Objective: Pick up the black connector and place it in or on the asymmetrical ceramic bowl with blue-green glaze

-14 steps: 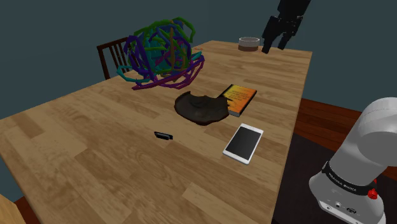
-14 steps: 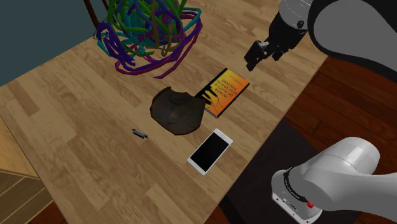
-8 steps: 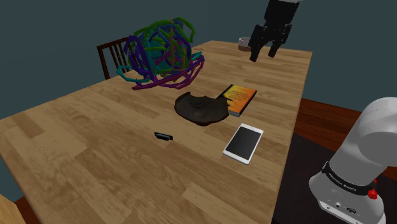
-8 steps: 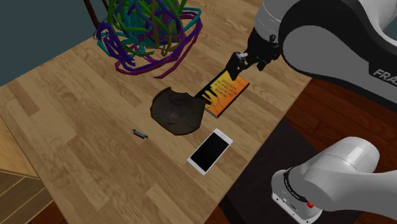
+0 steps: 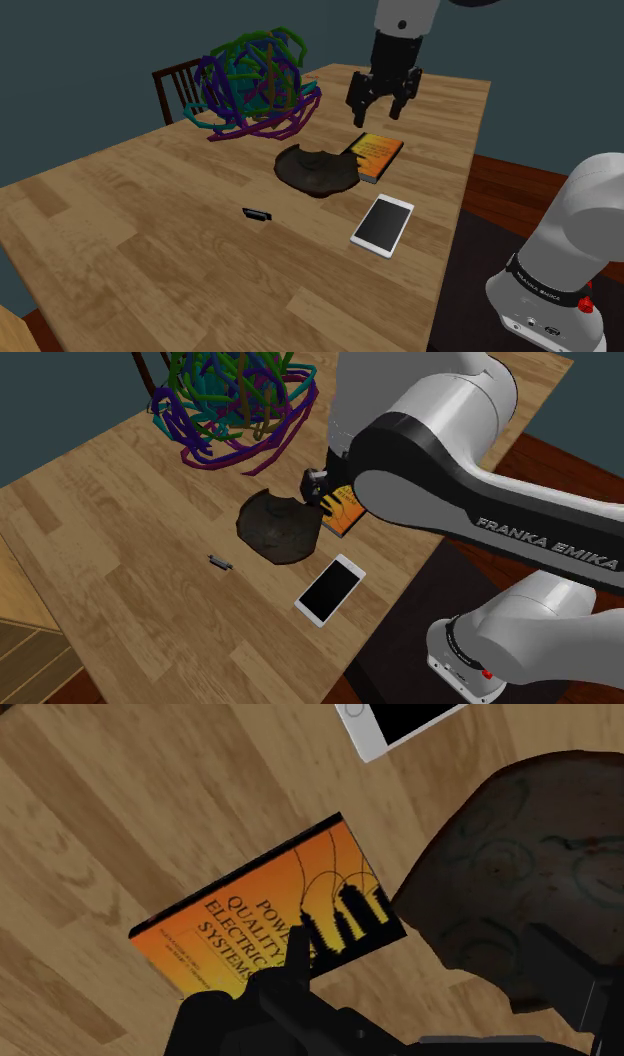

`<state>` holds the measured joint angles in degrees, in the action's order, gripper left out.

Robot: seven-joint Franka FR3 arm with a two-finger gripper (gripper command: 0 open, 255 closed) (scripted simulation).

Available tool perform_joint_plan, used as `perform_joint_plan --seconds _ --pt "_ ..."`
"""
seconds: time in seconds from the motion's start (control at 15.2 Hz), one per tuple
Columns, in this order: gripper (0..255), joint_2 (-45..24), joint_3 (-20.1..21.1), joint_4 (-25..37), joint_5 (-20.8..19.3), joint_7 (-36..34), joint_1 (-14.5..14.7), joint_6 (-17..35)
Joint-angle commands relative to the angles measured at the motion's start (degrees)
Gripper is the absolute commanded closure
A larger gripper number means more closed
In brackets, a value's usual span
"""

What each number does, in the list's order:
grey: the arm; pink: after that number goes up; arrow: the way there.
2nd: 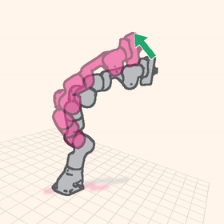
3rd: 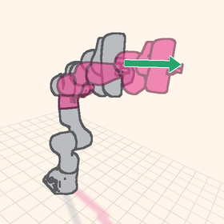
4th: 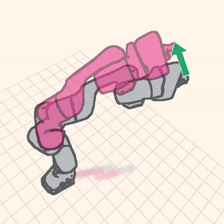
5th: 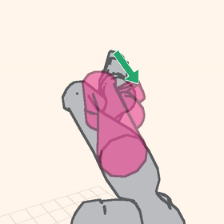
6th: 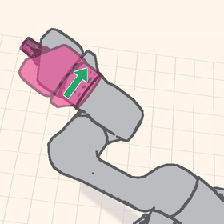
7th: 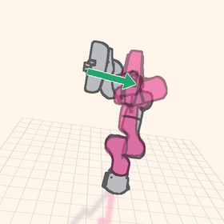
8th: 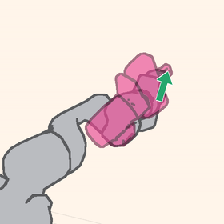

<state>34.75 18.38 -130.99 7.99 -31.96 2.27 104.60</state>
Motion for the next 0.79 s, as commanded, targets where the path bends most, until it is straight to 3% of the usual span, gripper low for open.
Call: perform_joint_plan --seconds 0.0,0.4,0.73 --pt "0 -2.6 2.6 1.3 0.6 -3.8 -0.1 0.9" --pt "0 -13.0 10.7 6.9 0.2 -15.6 -1.0 4.4" --pt "0 -24.1 17.2 13.8 -3.6 -26.6 -1.8 6.6"
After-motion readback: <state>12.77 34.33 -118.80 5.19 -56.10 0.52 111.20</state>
